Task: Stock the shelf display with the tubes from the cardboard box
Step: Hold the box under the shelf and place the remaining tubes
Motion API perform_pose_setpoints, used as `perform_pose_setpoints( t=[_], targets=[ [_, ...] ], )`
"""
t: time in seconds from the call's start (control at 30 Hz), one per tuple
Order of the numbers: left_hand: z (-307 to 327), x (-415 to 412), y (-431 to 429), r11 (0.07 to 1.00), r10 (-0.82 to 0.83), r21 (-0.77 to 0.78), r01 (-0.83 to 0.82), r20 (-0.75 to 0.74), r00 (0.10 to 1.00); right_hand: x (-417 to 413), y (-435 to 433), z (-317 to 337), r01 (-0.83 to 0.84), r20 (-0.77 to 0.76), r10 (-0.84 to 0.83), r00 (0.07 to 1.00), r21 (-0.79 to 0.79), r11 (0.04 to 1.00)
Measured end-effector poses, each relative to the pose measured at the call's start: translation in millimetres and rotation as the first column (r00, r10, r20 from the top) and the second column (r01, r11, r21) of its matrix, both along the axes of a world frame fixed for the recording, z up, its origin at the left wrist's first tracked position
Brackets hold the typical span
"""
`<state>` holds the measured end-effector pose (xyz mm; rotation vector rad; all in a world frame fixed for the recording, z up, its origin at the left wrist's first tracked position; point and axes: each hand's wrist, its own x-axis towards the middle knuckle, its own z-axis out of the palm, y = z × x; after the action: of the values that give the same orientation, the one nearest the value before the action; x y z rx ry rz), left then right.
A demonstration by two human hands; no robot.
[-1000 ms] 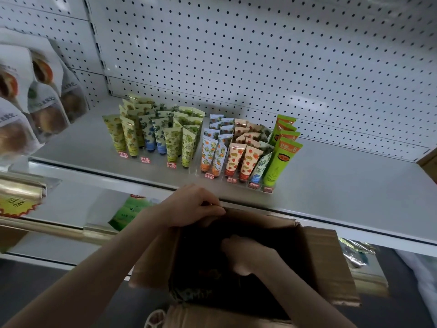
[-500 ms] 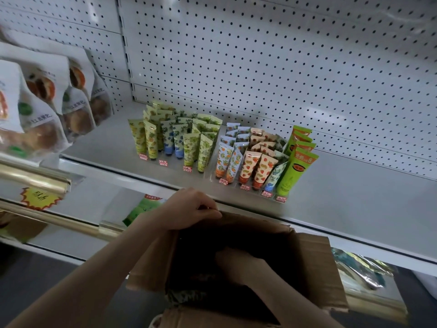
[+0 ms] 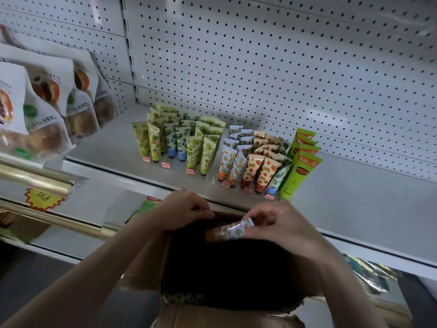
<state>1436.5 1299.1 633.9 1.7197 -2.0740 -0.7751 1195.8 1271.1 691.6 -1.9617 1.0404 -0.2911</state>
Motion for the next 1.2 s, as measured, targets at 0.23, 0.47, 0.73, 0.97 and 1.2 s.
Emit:
perform_pose_setpoints(
  t=[0.23,0.47,0.73,0.97,1.2],
  targets=[
    [6.8,-4.2,-3.1,1.000,-0.017,-0.010,0.017,-0.002,1.000,-11.4,-2.7,14.9,0.197,0.354,-0.248,0.902,0.173,0.965],
    [12.3,-10.5,-0.1,1.000,-0.012,-0.014,0.012,-0.008,1.000,-15.9,-1.6,13.9,0.248,0.382,-0.286,0.879,0.147,0.958],
    [13.1,-28.6,10.6,0.996,0.014,-0.083,-0.020,-0.063,0.998,-31.1,8.3,1.7,0.239,0.223,-0.224,0.949,-0.046,0.970],
    [7.2,-58.5,25.6,0.991,0.053,-0.118,-0.059,-0.052,0.997,-45.5,20.0,-20.0,0.014,-0.032,-0.020,0.999,-0.164,0.986],
    [8.5,-58.1,31.0,0.990,0.081,-0.112,-0.085,-0.038,0.996,-28.6,20.8,-32.5,-0.118,-0.148,0.095,0.984,-0.150,0.982]
  ],
)
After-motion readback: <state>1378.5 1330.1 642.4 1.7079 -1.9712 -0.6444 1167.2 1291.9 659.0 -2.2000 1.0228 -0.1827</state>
